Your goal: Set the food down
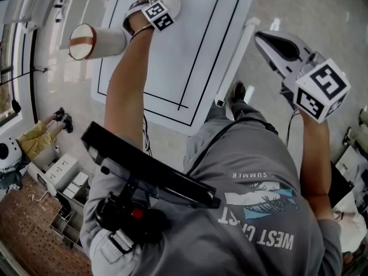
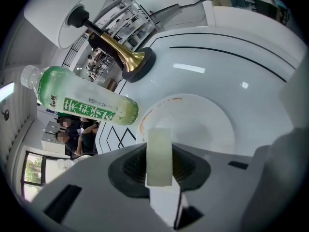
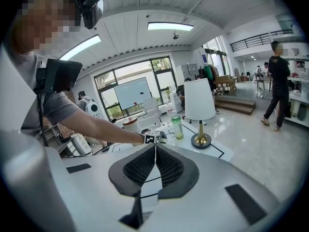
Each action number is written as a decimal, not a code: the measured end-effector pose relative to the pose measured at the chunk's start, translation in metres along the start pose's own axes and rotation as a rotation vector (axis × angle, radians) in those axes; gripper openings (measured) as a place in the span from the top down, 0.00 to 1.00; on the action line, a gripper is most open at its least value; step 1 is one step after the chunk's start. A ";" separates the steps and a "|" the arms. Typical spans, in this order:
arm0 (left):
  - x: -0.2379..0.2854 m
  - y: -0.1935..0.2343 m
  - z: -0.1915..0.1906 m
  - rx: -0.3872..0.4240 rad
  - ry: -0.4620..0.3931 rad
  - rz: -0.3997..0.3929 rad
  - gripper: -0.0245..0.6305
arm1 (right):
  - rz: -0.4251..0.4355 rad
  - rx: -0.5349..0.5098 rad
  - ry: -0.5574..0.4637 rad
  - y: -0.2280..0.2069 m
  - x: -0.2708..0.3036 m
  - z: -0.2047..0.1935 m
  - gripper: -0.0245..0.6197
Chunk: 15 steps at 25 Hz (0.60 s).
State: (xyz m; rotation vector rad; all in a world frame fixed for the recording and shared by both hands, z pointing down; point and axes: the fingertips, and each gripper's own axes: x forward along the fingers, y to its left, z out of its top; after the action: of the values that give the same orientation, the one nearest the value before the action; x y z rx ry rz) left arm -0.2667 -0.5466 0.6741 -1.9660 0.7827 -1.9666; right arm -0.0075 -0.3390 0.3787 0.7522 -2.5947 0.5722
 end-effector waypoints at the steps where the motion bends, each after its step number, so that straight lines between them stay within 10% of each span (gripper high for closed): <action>1: 0.000 -0.001 0.001 -0.007 0.000 -0.012 0.81 | -0.001 0.001 0.000 0.000 -0.001 -0.001 0.95; 15: -0.010 -0.016 0.005 -0.087 -0.016 -0.163 0.80 | -0.011 0.006 -0.009 0.006 -0.009 -0.007 0.95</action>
State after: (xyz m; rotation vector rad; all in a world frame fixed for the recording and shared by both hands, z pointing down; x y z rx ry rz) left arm -0.2582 -0.5294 0.6738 -2.1560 0.7366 -2.0351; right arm -0.0017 -0.3276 0.3786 0.7718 -2.5962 0.5748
